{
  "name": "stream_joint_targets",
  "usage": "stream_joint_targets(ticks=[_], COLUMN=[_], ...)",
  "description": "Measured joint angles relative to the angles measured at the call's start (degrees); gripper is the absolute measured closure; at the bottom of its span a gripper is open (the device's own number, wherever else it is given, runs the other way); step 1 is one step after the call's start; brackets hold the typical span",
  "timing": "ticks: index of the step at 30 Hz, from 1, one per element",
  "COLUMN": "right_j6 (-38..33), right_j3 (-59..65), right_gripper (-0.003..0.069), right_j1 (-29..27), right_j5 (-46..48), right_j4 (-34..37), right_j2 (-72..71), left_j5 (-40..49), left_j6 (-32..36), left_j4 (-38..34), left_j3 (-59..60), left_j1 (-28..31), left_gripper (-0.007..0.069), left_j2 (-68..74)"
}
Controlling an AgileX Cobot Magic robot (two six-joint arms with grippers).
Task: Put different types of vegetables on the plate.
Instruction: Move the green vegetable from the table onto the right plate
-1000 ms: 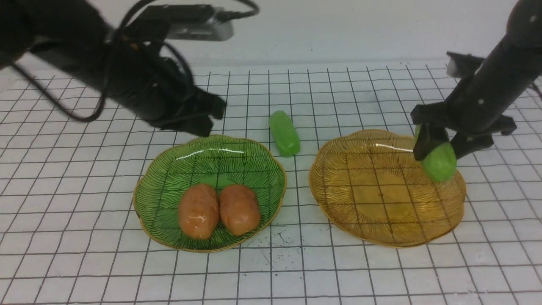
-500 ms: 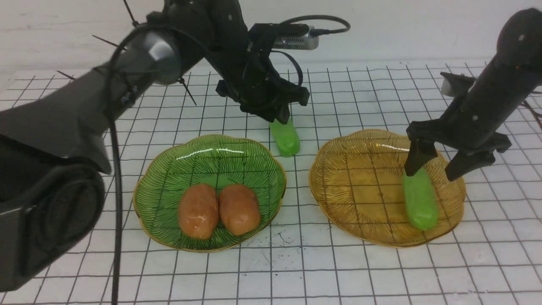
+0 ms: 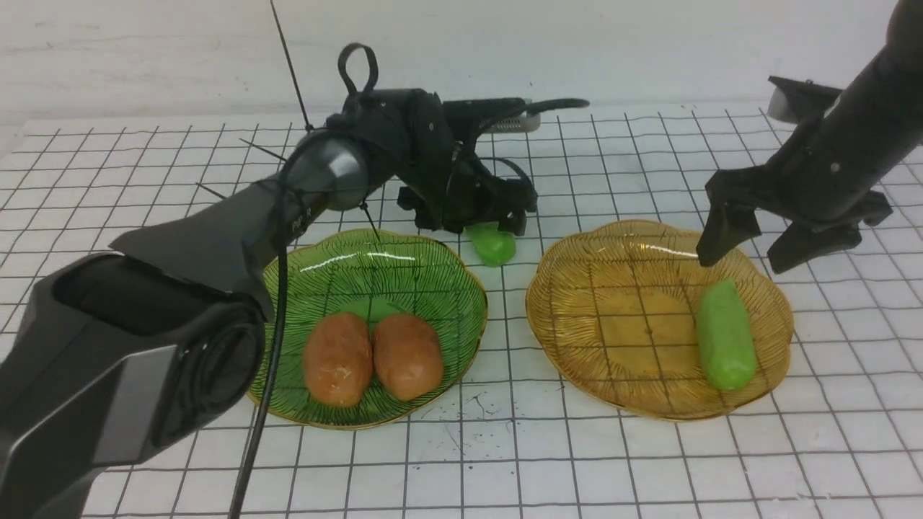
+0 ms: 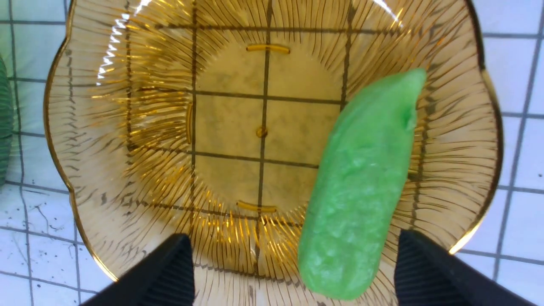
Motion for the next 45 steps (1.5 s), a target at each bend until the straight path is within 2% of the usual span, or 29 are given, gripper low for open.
stream_joint_targets(ticks=[2,3,4,6,7,11,17,20,22,27,31,36,42,43,45], right_j6=[-0.07,-0.11,-0.11,-0.11,-0.11,-0.11,-0.11,-0.11,-0.11,-0.11,-0.11,-0.11,-0.54,-0.74,-1.22], right_j3=[0.0,0.0,0.0,0.0,0.0,0.0,0.02,0.02,0.02,0.06,0.06,3.15,9.72,12.97,17.02], right_gripper=[0.0083,0.0083,0.0083,0.0083,0.0083,0.0083,0.0083,0.0083,0.0083,0.0094,0.012,0.0269,0.042,0.0487,0.0564], right_j1=[0.0,0.0,0.0,0.0,0.0,0.0,0.0,0.0,0.0,0.0,0.0,0.0,0.0,0.0,0.0], right_j5=[0.0,0.06,0.06,0.1,0.17,0.17,0.31,0.48,0.88,1.31,1.72,2.21,2.58,2.58,1.54], right_j4=[-0.08,-0.14,-0.14,-0.14,-0.14,-0.14,-0.14,-0.14,-0.14,-0.14,-0.14,-0.37,-1.46,-1.67,-1.89], right_j2=[-0.15,-0.35,-0.4,-0.4,-0.4,-1.12,-6.68,-11.16,-16.08,-25.19,-30.32,-45.42,-55.49,-59.65,-64.26], left_j5=[0.0,0.06,0.06,0.17,0.25,3.72,14.06,20.7,25.26,26.01,26.06,26.06,26.06,26.0,26.0], left_j6=[0.07,0.83,0.98,4.07,5.36,9.26,9.97,10.45,12.92,15.0,15.0,9.6,4.69,3.39,3.39], left_j4=[-0.43,-0.78,-0.83,-0.82,-0.61,-0.21,2.07,0.65,-2.7,-3.61,-2.54,5.18,6.86,7.2,7.2], left_j3=[-0.04,-0.12,-0.11,-0.11,-0.19,-2.01,-6.71,-7.55,-7.79,-7.81,-7.81,-7.81,-7.75,-7.75,-7.75], left_j1=[0.0,0.0,-0.06,-0.18,-0.34,-0.93,-0.66,-0.78,-2.61,-8.67,-11.42,-14.49,-14.61,-14.61,-14.61], left_gripper=[0.0039,0.01,0.0119,0.0265,0.0276,0.0265,0.0265,0.0265,0.0265,0.0265,0.0265,0.0265,0.0227,0.0161,0.0104], left_j2=[0.33,0.68,0.74,0.87,0.87,-0.08,-5.37,-9.33,-11.59,-10.92,-8.95,-2.9,-1.44,-1.52,-1.83])
